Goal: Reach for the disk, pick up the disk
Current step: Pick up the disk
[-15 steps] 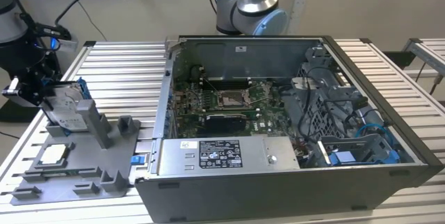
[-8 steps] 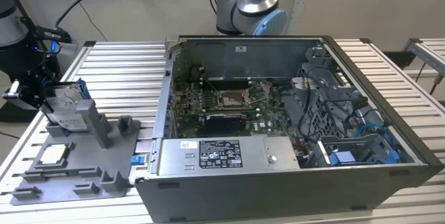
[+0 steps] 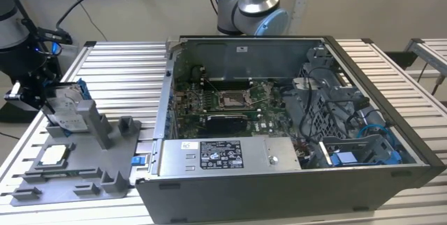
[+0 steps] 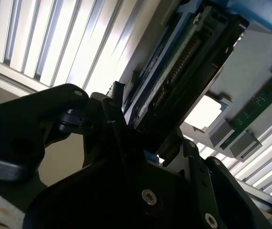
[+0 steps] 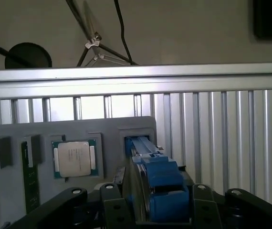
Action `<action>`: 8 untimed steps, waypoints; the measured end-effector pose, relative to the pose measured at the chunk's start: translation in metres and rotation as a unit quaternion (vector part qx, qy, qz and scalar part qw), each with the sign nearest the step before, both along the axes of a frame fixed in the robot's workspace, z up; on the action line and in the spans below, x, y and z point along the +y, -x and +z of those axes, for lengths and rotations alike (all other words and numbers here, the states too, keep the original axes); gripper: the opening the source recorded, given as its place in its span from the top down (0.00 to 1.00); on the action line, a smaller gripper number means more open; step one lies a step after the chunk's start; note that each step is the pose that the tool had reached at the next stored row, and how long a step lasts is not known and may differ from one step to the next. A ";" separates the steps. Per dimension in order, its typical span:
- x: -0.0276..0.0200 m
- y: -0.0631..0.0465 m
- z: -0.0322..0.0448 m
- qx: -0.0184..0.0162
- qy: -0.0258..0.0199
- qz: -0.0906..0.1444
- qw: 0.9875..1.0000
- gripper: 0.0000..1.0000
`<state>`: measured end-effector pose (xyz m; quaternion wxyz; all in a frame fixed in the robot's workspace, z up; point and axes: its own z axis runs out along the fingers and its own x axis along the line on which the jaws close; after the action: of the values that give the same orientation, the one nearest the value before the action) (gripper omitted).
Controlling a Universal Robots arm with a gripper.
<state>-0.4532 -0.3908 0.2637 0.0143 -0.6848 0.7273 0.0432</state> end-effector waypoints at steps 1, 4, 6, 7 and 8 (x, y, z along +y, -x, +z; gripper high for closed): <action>0.0000 0.000 -0.0004 0.000 0.000 0.000 1.000 0.00; 0.0000 0.000 -0.0009 0.000 -0.001 0.000 1.000 0.00; 0.0000 0.000 -0.0013 0.000 -0.002 0.000 1.000 0.00; 0.0000 0.000 -0.0017 0.000 -0.002 0.000 1.000 0.00; 0.0000 0.000 -0.0021 0.000 -0.003 0.000 1.000 0.00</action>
<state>-0.4532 -0.3908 0.2617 0.0166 -0.6848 0.7271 0.0455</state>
